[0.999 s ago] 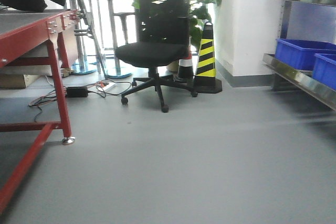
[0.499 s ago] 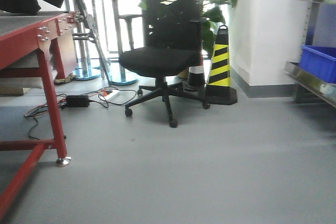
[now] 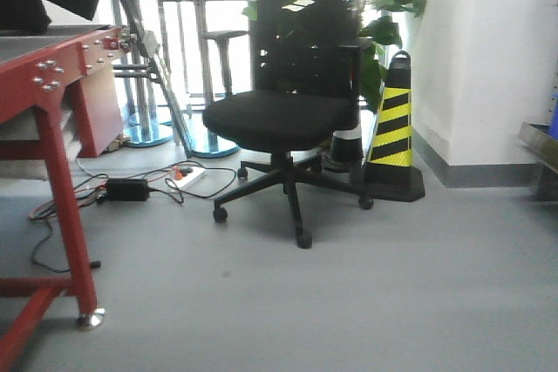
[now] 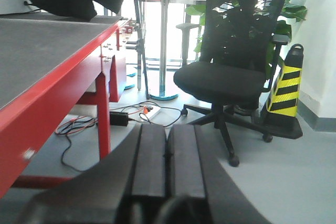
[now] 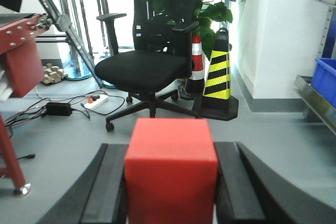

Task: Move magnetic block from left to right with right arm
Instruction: 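Drive the base across the room toward the black office chair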

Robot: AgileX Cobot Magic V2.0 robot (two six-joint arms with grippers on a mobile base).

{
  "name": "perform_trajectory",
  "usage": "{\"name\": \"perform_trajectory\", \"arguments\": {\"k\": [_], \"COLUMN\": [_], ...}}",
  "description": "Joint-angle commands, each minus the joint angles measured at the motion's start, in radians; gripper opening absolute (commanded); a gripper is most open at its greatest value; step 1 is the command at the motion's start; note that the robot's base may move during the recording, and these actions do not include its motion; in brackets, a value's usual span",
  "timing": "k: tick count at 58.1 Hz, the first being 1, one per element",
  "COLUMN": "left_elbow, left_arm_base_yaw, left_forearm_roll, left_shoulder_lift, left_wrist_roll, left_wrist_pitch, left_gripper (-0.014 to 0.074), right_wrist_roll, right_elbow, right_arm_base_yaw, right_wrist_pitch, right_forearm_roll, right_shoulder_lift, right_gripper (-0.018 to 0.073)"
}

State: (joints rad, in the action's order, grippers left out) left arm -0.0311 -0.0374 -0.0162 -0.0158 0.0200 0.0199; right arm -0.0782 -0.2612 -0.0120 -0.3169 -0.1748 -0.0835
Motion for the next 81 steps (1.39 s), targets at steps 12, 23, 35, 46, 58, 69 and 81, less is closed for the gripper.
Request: {"name": "perform_trajectory", "arguments": {"k": [12, 23, 35, 46, 58, 69, 81], "left_elbow": [-0.01, -0.01, -0.01, -0.01, -0.01, -0.01, -0.01], "left_arm_base_yaw": [-0.007, -0.007, -0.007, -0.007, -0.007, -0.007, -0.007], "left_forearm_roll": [-0.006, -0.006, -0.006, -0.006, -0.006, -0.006, -0.006], "left_shoulder_lift": [-0.007, -0.007, -0.007, -0.007, -0.007, -0.007, -0.007], "left_wrist_roll": [0.001, 0.001, 0.001, 0.001, 0.001, 0.001, 0.001], "left_wrist_pitch": [-0.083, -0.083, -0.083, -0.083, -0.083, -0.083, -0.083], "left_gripper": [-0.0117, -0.0117, -0.0117, -0.0117, -0.0117, -0.0117, -0.0117], "right_wrist_roll": [-0.001, -0.001, -0.001, -0.001, -0.001, -0.001, -0.001], "right_elbow": [-0.029, -0.029, -0.029, -0.029, -0.029, -0.029, -0.029], "right_arm_base_yaw": [-0.002, -0.002, -0.002, -0.002, -0.002, -0.002, -0.002], "right_wrist_pitch": [0.08, 0.08, 0.08, 0.08, 0.08, 0.08, 0.08], "right_forearm_roll": [-0.004, -0.004, -0.004, -0.004, -0.004, -0.004, -0.004], "right_shoulder_lift": [-0.011, -0.011, -0.011, -0.011, -0.011, -0.011, -0.011], "right_gripper": [0.038, 0.038, 0.038, 0.038, 0.038, 0.038, 0.038]}}
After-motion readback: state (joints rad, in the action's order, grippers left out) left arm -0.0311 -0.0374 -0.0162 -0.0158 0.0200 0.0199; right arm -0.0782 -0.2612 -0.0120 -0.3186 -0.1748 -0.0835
